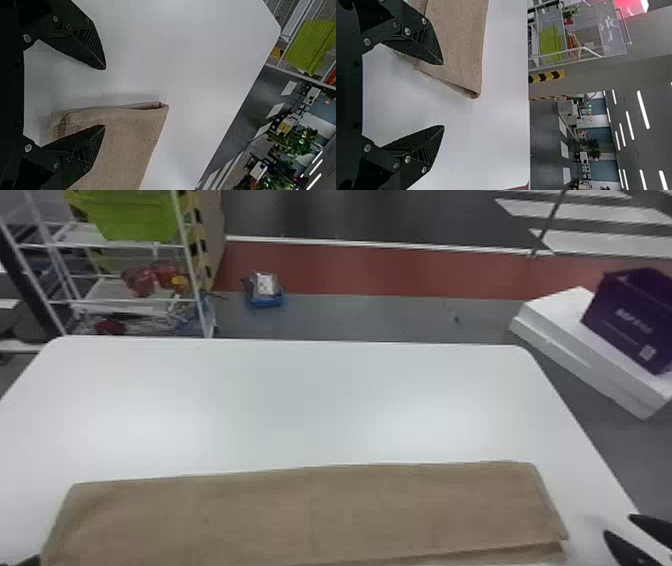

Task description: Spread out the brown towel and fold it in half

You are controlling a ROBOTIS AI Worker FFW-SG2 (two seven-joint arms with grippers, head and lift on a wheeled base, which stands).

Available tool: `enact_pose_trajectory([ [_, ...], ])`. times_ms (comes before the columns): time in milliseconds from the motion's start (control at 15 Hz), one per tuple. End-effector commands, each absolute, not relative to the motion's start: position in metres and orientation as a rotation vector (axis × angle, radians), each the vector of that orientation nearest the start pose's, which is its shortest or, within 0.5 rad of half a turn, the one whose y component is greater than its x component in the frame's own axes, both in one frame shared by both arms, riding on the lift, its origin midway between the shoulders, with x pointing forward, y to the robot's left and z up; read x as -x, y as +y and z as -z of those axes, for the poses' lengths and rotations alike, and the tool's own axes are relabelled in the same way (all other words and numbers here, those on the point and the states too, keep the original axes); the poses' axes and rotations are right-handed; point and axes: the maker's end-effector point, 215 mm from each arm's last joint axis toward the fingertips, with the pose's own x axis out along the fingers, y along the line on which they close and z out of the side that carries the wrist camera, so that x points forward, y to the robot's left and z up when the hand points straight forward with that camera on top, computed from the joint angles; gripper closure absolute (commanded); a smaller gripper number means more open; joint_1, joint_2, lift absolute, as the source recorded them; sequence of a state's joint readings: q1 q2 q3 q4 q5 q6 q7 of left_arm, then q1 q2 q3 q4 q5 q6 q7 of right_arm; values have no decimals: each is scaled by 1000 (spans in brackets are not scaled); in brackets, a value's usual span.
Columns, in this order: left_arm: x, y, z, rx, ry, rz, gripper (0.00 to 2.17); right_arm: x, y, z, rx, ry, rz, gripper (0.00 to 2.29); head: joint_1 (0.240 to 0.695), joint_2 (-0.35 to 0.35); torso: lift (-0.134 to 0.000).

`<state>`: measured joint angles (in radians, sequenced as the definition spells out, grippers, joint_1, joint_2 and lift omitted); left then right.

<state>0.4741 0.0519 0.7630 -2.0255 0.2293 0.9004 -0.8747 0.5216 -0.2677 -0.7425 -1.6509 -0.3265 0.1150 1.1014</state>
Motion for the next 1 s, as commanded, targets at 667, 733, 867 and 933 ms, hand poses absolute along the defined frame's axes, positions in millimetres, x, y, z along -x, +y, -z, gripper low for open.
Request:
enact_pose_trajectory([
  [667,-288,403,470,576,722,178,572,-321,-468,427,-79,331,-427,377,695,-131,-123],
  [733,-291,403,468,581,717,181,572,-321,-468,427,-79,331,-427,377,695,-129,-123],
  [867,-293,398,465,589,707,196,583,-322,-469,426,-78,330,-426,377,695,-127,-123],
  [933,-291,394,467,604,717,201,586,-320,-469,429,-82,335,-425,377,695,-130,-123],
])
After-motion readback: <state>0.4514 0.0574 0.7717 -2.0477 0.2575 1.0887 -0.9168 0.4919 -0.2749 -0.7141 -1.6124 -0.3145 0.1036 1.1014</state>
